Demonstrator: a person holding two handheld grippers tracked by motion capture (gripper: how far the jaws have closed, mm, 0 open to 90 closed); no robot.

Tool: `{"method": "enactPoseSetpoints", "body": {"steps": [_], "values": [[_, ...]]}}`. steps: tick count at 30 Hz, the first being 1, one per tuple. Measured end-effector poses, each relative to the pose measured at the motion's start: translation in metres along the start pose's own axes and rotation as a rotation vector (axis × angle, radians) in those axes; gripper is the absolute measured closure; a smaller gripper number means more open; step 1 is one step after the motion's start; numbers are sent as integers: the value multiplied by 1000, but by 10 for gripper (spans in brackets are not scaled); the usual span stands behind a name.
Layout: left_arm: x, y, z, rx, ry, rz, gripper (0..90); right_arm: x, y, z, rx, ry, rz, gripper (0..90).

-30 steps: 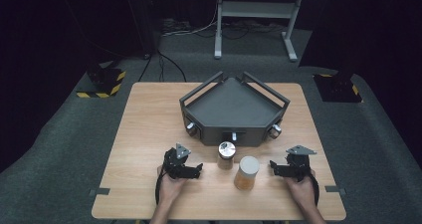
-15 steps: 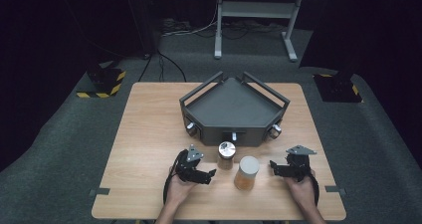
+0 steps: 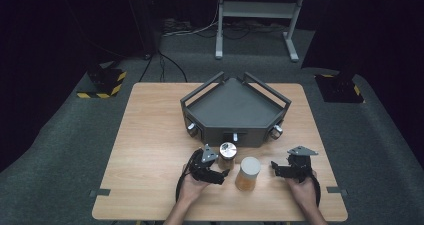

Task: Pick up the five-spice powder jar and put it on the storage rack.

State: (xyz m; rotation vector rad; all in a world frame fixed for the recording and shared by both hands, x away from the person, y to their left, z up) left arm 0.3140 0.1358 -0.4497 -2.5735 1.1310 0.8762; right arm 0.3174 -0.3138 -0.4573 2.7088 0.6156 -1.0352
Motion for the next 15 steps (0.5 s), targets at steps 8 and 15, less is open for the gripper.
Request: {"method": "enactPoseSetpoints", "body": {"steps": [8, 15], "values": [[6, 5, -6, 9, 24, -12, 156, 0, 0, 0, 0, 0, 0, 91], [13, 6, -11, 21, 17, -10, 208, 0, 0, 0, 0, 0, 0, 91]]}}
Point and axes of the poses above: each handheld gripper's, and its own axes: x roughly forward along the jaws, z roughly out of its underside, y roughly to its right, the point moved 2 cm from there along x, roughly forward along the jaws, and after that the axes turned 1 degree about y, right-handed, at the moved point
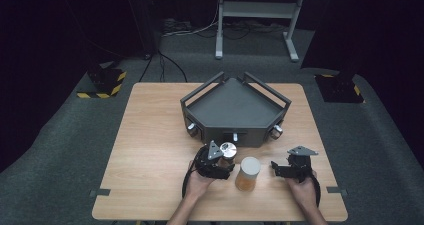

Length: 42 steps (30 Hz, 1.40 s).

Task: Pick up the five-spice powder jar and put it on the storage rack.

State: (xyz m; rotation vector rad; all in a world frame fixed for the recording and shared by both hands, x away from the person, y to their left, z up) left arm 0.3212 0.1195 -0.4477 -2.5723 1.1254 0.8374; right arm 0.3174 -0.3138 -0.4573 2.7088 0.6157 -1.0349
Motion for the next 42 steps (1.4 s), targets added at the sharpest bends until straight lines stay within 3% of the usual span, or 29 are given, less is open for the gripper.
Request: {"method": "enactPoseSetpoints", "body": {"steps": [12, 37, 38, 39, 42], "values": [[7, 2, -4, 5, -10, -10, 293, 0, 0, 0, 0, 0, 0, 91], [6, 3, -6, 38, -16, -16, 308, 0, 0, 0, 0, 0, 0, 90], [19, 21, 15, -187, 163, -25, 308, 0, 0, 0, 0, 0, 0, 91], [5, 3, -6, 34, -14, -11, 308, 0, 0, 0, 0, 0, 0, 90], [3, 3, -7, 21, -10, -4, 308, 0, 0, 0, 0, 0, 0, 90]]}}
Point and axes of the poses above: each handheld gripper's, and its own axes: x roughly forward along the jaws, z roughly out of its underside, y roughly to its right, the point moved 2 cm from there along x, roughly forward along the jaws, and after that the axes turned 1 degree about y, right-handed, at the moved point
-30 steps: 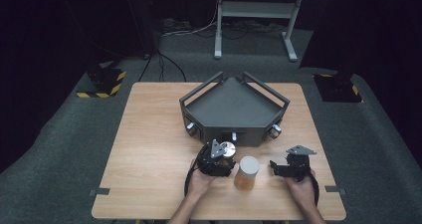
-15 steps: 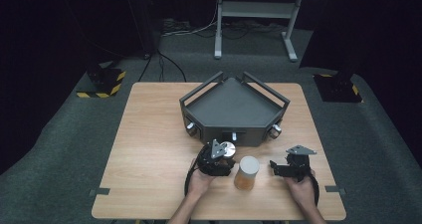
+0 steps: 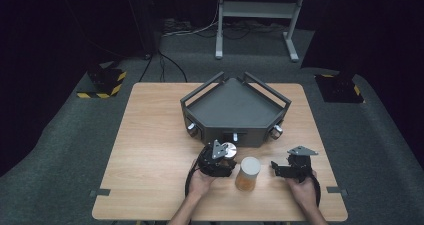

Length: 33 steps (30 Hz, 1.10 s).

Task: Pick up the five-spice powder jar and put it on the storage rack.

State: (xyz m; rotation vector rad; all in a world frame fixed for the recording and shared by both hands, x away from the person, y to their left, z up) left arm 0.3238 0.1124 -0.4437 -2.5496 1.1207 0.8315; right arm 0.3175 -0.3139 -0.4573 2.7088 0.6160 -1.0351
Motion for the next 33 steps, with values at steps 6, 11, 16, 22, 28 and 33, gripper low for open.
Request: {"method": "enactPoseSetpoints", "body": {"steps": [6, 11, 16, 22, 28, 33], "values": [[-7, 0, -6, 13, -2, 2, 308, 0, 0, 0, 0, 0, 0, 90], [-14, 0, -11, 15, -4, 4, 309, 0, 0, 0, 0, 0, 0, 91], [-26, 1, -21, 40, -12, 8, 308, 0, 0, 0, 0, 0, 0, 90], [-38, -3, -35, 49, -9, 26, 308, 0, 0, 0, 0, 0, 0, 91], [-45, -5, -49, 64, -13, 37, 308, 0, 0, 0, 0, 0, 0, 90], [-40, 10, -37, -167, 172, 25, 308, 0, 0, 0, 0, 0, 0, 91]]}}
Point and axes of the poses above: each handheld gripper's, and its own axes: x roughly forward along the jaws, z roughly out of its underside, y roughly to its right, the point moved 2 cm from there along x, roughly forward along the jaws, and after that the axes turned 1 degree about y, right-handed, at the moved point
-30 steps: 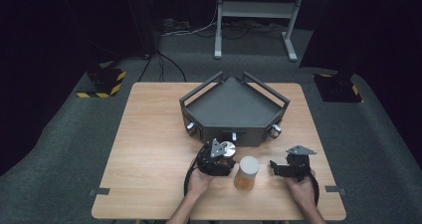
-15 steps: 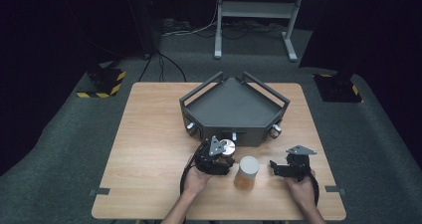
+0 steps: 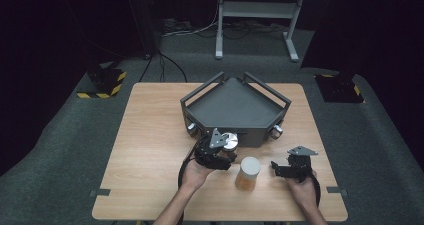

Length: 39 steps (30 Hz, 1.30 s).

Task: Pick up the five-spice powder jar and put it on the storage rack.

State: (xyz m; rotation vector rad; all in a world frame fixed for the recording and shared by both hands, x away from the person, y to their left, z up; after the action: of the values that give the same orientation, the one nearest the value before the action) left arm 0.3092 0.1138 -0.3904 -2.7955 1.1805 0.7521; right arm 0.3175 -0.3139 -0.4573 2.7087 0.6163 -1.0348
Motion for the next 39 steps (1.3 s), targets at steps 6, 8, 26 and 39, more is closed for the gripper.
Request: {"method": "enactPoseSetpoints", "body": {"steps": [6, 8, 26, 39], "values": [[-16, -15, -37, 211, -151, 13, 308, 0, 0, 0, 0, 0, 0, 91], [-19, -16, -42, 200, -147, 23, 308, 0, 0, 0, 0, 0, 0, 91], [-26, -30, -87, 171, -109, 33, 308, 0, 0, 0, -1, -1, 0, 90], [-14, -38, -112, 155, -109, -49, 308, 0, 0, 0, -1, -1, 0, 91]]}}
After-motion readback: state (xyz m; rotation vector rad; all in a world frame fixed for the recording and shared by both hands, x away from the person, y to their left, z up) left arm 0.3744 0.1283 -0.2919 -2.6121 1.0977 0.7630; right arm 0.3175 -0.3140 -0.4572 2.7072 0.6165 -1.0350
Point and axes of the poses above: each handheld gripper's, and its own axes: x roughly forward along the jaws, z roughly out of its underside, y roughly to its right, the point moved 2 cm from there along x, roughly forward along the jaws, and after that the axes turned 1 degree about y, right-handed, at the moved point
